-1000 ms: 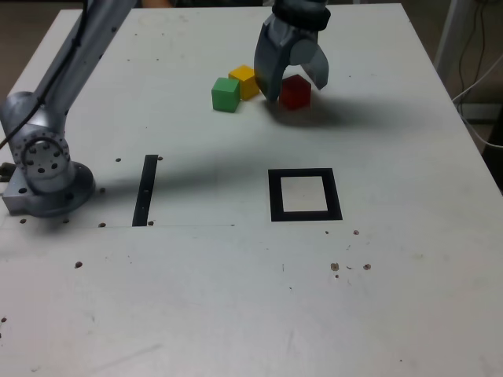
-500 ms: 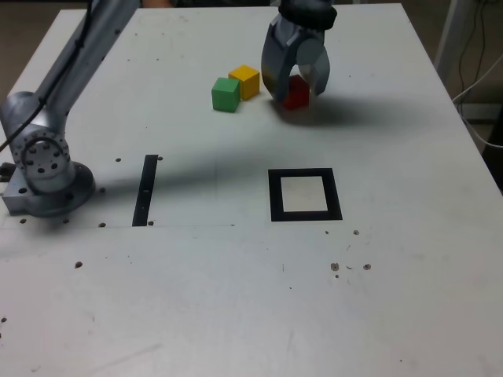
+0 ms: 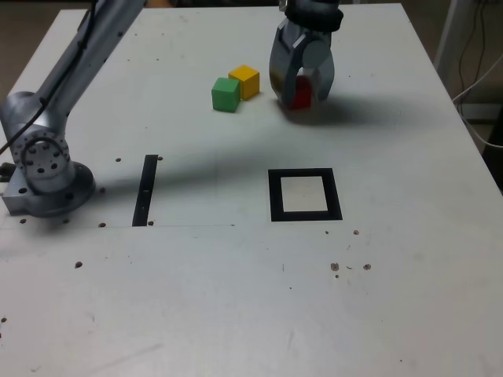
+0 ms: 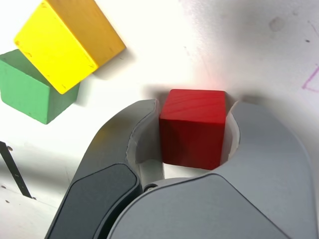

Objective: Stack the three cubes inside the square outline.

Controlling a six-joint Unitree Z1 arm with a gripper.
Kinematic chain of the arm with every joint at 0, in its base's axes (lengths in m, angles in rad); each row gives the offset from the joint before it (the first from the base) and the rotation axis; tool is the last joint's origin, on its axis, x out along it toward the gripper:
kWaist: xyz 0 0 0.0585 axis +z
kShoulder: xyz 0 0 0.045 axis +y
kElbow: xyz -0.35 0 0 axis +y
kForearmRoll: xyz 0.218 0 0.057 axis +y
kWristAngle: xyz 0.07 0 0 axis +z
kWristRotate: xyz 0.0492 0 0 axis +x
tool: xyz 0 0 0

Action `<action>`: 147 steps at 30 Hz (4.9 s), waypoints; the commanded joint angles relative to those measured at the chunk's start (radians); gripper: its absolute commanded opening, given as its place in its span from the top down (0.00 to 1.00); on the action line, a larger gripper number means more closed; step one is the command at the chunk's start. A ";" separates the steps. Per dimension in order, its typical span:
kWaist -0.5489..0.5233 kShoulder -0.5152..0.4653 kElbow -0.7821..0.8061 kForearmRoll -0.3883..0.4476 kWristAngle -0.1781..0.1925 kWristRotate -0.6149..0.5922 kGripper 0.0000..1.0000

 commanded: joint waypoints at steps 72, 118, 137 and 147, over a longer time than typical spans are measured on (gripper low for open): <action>-0.577 -0.271 0.474 -0.239 -0.034 -0.271 0.69; -0.522 -0.428 0.329 -0.063 0.029 0.069 0.01; -0.245 -0.538 0.577 -0.154 0.341 0.487 0.00; -0.044 -0.465 0.580 -0.266 0.433 0.624 0.00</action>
